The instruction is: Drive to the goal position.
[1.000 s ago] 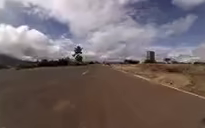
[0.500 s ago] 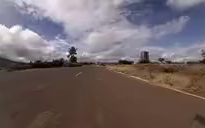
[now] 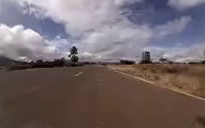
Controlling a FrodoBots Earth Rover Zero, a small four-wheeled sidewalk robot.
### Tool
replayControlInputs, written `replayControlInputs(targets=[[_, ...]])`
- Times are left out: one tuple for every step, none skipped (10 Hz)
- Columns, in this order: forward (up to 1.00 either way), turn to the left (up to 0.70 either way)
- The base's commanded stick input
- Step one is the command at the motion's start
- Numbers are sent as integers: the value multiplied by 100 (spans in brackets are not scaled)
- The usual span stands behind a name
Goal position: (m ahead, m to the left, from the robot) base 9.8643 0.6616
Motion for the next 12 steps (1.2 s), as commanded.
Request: replayControlInputs(targets=[[70,0],[70,0],[70,0],[70,0],[70,0],[70,0],[70,0],[70,0],[70,0],[70,0],[70,0],[70,0]])
